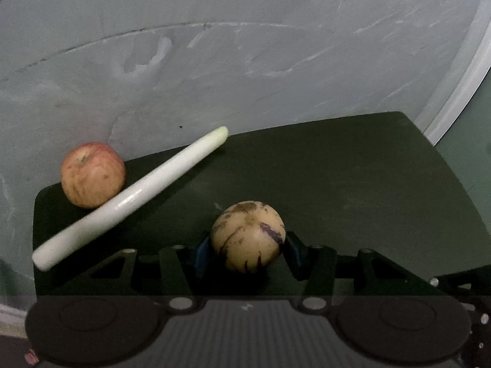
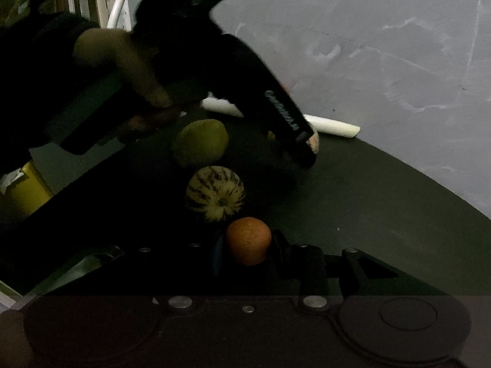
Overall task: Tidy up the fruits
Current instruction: 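Grasp the striped melon with the left tool while the right tool grasps an orange, then carry the melon and orange into the metal tray and open both tools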
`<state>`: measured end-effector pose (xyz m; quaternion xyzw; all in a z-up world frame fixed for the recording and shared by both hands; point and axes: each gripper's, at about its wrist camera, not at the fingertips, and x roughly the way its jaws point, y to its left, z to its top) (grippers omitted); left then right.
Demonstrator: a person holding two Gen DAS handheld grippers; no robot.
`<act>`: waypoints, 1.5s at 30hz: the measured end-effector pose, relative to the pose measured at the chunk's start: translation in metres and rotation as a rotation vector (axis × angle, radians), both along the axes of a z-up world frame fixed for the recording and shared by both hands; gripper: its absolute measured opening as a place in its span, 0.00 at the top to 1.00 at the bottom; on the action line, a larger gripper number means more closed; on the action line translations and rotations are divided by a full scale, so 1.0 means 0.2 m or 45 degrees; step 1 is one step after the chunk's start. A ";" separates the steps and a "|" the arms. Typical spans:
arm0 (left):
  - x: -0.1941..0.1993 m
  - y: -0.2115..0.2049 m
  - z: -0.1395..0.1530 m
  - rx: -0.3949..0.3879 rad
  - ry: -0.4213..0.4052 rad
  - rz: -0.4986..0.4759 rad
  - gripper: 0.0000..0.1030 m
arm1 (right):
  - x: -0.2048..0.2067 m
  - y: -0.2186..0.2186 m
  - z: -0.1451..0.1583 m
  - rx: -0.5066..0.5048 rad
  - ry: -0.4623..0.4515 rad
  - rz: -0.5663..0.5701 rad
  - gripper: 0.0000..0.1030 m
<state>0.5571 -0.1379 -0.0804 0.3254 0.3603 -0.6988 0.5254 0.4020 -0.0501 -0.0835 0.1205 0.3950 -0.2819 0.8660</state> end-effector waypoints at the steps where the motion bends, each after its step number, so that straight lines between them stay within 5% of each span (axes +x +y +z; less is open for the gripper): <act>1: -0.01 0.02 0.02 0.013 0.005 0.001 0.47 | -0.01 0.00 0.02 -0.003 -0.009 -0.003 0.66; 21: -0.19 0.81 0.37 -0.066 0.074 0.340 0.47 | -0.49 0.33 0.30 -0.040 -0.099 0.161 0.66; 33: -0.40 1.21 0.24 0.059 0.095 0.509 0.47 | -0.70 0.59 0.22 0.074 -0.008 0.436 0.66; 45: -0.56 1.32 0.09 0.174 0.073 0.565 0.47 | -0.85 0.60 0.09 0.198 0.077 0.492 0.66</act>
